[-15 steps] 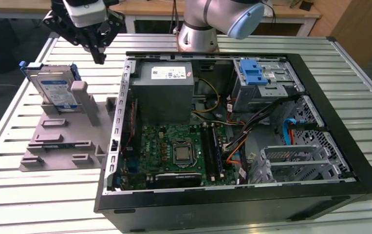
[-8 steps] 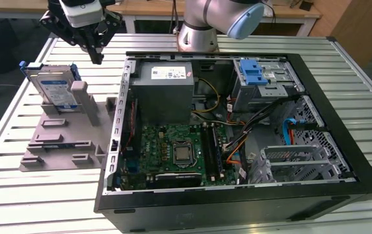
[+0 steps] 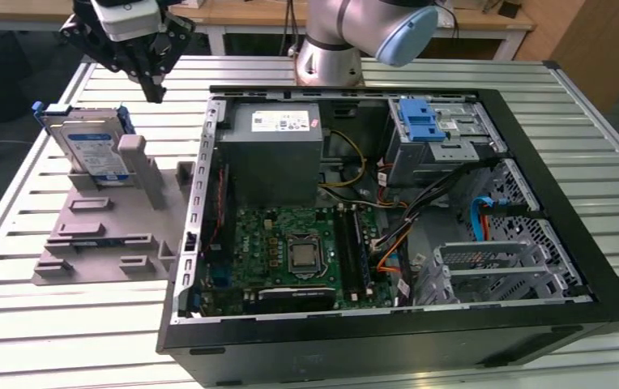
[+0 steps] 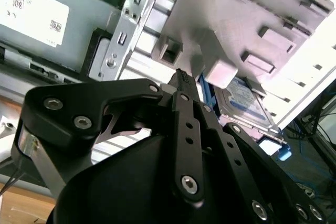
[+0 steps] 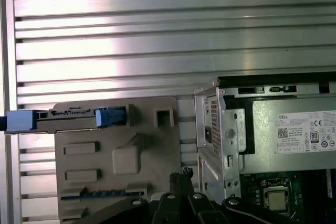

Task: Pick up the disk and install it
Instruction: 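Reach for the disk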

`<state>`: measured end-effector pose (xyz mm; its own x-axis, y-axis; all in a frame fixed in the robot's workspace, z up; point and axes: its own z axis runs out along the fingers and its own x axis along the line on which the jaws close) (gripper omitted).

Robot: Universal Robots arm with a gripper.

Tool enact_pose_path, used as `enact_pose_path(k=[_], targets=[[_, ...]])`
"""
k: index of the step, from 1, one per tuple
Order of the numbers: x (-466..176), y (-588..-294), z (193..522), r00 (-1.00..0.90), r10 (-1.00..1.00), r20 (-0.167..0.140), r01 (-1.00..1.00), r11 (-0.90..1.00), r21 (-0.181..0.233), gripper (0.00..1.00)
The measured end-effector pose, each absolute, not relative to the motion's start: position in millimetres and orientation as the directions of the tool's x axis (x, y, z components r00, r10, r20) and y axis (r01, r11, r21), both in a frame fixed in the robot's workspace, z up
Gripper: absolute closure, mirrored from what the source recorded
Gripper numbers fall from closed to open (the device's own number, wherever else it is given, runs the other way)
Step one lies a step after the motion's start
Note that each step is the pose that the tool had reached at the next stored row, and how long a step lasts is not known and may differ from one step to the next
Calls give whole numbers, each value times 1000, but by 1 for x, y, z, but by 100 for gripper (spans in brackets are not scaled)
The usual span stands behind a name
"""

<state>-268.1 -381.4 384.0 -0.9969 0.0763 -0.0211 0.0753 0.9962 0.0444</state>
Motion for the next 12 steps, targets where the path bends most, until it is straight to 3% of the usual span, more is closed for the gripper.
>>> enact_pose_path(k=[12], targets=[[-278, -371, 383, -997, 76, -11, 76, 996, 44, 89]])
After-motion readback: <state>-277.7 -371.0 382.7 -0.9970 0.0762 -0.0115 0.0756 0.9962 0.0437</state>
